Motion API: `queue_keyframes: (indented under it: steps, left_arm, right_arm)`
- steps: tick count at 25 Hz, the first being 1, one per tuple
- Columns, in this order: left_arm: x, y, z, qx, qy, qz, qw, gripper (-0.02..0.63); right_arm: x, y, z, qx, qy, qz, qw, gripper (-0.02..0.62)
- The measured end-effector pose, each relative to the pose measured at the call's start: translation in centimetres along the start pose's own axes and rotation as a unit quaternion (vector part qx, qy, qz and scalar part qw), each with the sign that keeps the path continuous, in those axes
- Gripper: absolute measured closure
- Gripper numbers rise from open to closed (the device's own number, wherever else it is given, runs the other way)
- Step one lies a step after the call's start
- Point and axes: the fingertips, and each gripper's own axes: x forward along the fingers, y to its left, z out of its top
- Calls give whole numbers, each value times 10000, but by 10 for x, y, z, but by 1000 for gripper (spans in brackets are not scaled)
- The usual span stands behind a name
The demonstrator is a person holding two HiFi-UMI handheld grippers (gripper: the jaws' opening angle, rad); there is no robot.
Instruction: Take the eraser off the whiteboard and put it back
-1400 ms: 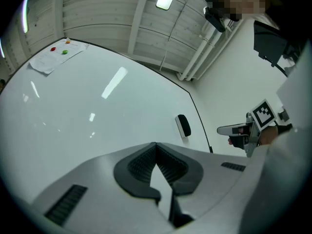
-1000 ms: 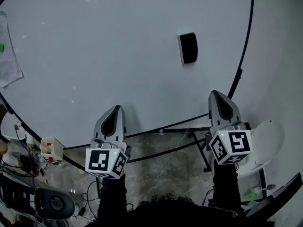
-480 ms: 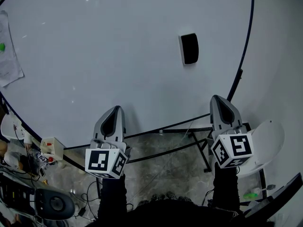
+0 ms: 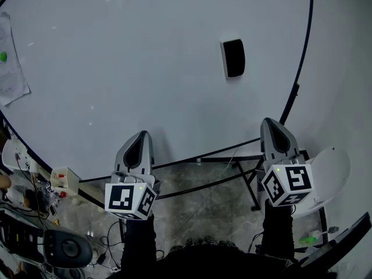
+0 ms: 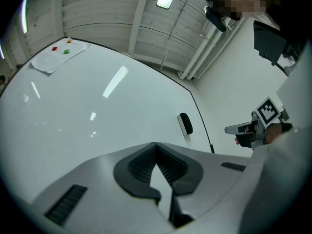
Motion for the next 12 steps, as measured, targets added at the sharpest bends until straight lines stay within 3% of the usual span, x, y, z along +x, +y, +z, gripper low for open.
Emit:
queue_keyframes:
  steps: [12]
  left_arm:
    - [-2,2,2,3,-9,41,10000,601]
  right_arm:
    - [1,3,-4,-126,67,29,9999,588]
